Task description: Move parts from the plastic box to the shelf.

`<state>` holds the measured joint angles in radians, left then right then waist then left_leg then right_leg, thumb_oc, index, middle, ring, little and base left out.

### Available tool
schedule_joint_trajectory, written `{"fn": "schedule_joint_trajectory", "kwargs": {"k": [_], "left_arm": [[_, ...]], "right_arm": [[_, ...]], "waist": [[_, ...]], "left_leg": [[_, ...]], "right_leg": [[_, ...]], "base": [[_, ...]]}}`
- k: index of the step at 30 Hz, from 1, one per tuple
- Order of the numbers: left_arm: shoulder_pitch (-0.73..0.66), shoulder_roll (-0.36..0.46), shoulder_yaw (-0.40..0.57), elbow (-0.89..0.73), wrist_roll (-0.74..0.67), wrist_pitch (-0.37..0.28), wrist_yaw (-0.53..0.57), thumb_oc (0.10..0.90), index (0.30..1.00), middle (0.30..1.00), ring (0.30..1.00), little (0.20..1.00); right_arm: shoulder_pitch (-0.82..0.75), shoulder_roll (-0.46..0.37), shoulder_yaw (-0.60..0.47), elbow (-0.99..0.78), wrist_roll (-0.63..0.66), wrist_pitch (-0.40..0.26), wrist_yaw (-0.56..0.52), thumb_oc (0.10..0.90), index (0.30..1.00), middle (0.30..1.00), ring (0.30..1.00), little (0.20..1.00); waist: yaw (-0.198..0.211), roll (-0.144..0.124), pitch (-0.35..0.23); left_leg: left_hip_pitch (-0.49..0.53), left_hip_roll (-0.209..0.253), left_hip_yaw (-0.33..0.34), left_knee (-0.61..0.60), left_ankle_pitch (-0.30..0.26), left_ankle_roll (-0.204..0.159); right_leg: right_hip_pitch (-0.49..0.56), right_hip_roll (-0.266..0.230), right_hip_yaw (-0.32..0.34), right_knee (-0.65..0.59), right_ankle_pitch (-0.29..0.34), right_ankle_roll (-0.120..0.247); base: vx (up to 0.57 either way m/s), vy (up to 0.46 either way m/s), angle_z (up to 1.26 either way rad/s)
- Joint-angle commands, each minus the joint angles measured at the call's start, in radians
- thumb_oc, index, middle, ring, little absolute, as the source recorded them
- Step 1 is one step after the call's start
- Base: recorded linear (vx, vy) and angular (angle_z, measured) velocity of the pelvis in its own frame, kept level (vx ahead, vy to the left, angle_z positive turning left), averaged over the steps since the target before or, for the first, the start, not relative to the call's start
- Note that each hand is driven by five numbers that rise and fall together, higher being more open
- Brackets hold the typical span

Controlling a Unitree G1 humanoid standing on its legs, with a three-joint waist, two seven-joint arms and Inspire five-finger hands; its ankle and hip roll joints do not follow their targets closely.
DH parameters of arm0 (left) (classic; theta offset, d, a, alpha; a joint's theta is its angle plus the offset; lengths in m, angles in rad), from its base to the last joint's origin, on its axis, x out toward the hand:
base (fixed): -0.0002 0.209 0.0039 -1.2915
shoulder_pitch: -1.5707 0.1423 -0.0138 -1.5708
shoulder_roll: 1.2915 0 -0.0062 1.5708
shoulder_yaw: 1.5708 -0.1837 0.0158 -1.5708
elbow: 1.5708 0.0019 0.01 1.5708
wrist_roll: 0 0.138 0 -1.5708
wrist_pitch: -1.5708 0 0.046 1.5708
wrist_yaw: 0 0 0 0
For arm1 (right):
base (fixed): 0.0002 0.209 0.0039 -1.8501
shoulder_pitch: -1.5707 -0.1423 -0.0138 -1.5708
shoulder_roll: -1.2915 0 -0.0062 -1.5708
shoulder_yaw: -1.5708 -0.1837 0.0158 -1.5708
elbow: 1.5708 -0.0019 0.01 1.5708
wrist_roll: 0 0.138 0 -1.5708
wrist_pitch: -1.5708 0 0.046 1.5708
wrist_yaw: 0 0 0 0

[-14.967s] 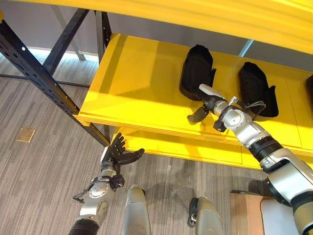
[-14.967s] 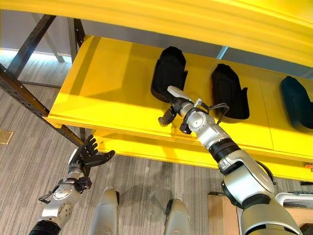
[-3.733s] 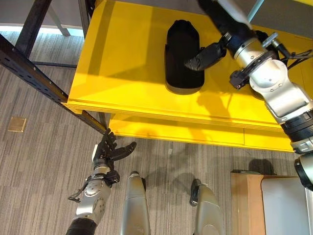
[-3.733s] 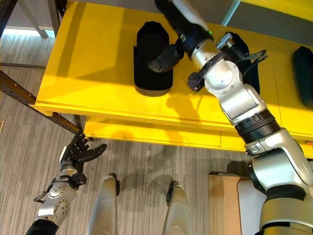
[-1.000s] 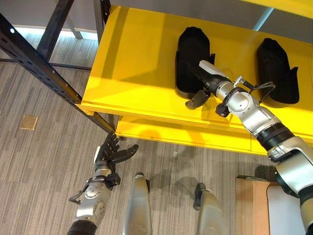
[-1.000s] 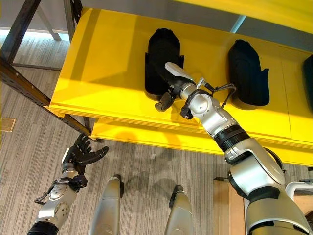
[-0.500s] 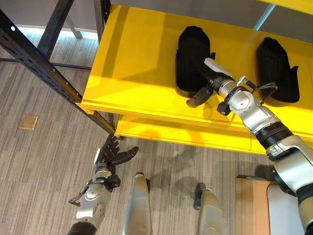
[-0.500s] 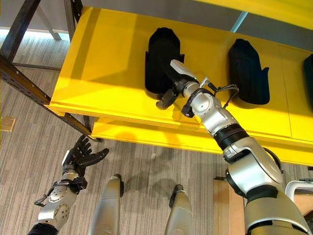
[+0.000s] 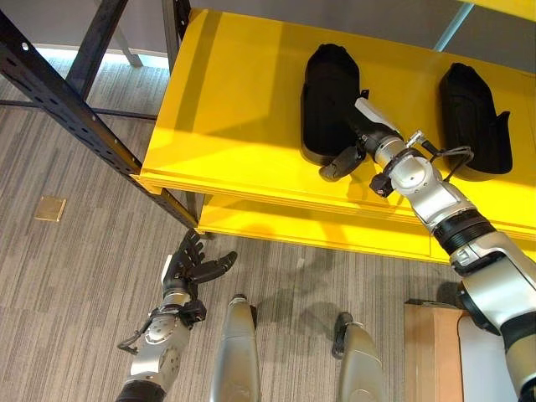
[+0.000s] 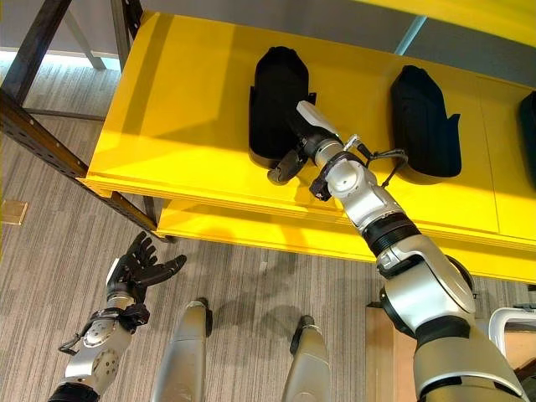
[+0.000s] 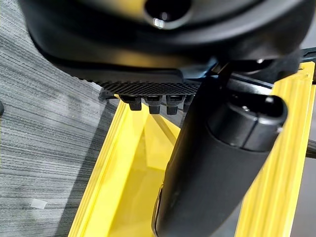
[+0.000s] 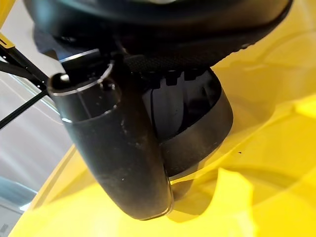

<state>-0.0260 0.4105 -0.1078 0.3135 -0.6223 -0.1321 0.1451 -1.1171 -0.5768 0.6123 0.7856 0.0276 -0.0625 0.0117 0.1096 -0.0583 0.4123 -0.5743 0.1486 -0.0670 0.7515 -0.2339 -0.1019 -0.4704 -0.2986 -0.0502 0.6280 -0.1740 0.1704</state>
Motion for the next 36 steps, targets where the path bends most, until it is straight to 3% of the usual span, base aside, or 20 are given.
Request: {"fn": "schedule_joint_trajectory", "kwargs": {"k": [1, 36], "left_arm": [[-0.011, 0.038, -0.02, -0.062, 0.009, -0.099, -0.008, 0.9, 1.0, 1.0, 1.0, 1.0], [-0.007, 0.038, -0.016, -0.059, 0.009, -0.097, -0.001, 0.9, 1.0, 1.0, 1.0, 1.0]], "right_arm": [[-0.085, 0.001, -0.078, 0.057, 0.037, -0.028, -0.096, 0.9, 1.0, 1.0, 1.0, 1.0], [-0.067, 0.009, -0.1, 0.088, 0.026, -0.016, -0.118, 0.9, 1.0, 1.0, 1.0, 1.0]], "waist": [[0.015, 0.014, -0.053], [0.013, 0.02, -0.048]], "left_leg": [[-0.054, 0.007, -0.066, -0.034, 0.029, 0.026], [-0.067, 0.005, -0.069, -0.011, 0.018, 0.03]], "right_leg": [[0.05, 0.003, -0.001, 0.057, -0.063, -0.069], [0.035, 0.001, -0.001, 0.077, -0.071, -0.069]], "base": [[0.0, 0.0, 0.0], [0.0, 0.0, 0.0]]}}
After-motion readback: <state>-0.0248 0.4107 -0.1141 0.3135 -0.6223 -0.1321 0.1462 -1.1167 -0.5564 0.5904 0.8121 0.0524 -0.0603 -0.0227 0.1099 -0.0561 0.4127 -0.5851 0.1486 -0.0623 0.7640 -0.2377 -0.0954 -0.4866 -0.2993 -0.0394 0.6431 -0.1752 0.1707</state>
